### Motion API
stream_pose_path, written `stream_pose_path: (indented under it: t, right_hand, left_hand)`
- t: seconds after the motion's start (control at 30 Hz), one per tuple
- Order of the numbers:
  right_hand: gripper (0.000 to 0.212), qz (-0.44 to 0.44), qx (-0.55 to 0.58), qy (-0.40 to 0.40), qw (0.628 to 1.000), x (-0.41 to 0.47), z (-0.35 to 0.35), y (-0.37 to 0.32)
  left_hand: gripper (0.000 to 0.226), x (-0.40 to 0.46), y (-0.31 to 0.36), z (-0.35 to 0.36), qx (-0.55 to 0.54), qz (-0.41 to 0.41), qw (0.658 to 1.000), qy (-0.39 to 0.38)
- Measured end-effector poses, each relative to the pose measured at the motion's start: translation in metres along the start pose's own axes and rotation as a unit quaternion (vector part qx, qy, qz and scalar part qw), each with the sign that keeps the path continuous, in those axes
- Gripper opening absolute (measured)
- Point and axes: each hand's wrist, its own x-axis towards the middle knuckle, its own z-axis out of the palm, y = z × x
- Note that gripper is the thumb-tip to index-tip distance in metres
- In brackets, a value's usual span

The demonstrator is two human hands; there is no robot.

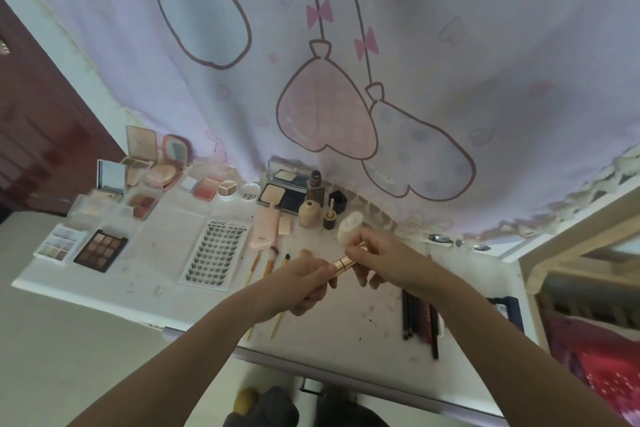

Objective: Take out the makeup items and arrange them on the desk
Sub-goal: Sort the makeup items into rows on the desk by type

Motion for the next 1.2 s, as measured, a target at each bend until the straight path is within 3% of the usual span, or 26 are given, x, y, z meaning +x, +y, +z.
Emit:
stream_pose_path:
  t: [0.07,0.17,0.23,0.37,0.53,0.7,0.9,1.03,1.1,1.2]
  right_hand:
    - [0.020,0.045,-0.032,-0.035,0.998,-0.005,-0.004,-0.003]
    - [0.050,0.110,-0.086,-0.038,0.989,-0.007,-0.008,-0.006]
    - [0.043,0.100,-0.066,-0.029,0.992,-0.008,-0.009,-0.005]
    - [0.010,0.065,-0.023,-0.042,0.997,-0.012,-0.013,-0.002]
    - [0.047,0.109,-0.045,-0.032,0.993,-0.016,-0.014,-0.005]
    - [0.011,0.014,0.003,-0.022,1.000,-0.018,-0.016,0.000]
    - [0.039,0.074,-0.050,-0.024,0.996,-0.019,-0.014,-0.007]
    - [0.012,0.021,0.008,-0.025,0.999,-0.017,-0.017,0.000]
    - [0.021,0.042,0.028,-0.047,0.998,-0.018,-0.019,-0.002]
    - [0.039,0.101,-0.045,-0.038,0.993,-0.017,-0.016,-0.004]
  left_hand:
    - [0.026,0.001,0.002,0.002,0.121,0.008,0.992,0.034]
    - [0.024,0.005,0.003,0.004,0.241,0.032,0.968,0.060]
    - [0.024,0.005,0.004,0.002,0.268,0.035,0.961,0.061]
    - [0.026,0.007,0.008,-0.001,0.320,0.043,0.944,0.066]
    - [0.023,0.010,0.009,0.002,0.322,0.066,0.942,0.076]
    - [0.025,0.008,0.014,-0.002,0.245,0.051,0.966,0.069]
    - [0.024,0.007,0.014,-0.002,0.275,0.060,0.957,0.074]
    - [0.025,0.008,0.012,-0.003,0.264,0.048,0.960,0.079]
    - [0.027,0.009,0.010,-0.001,0.289,0.047,0.953,0.081]
    - [0.027,0.013,0.009,0.002,0.285,0.056,0.953,0.081]
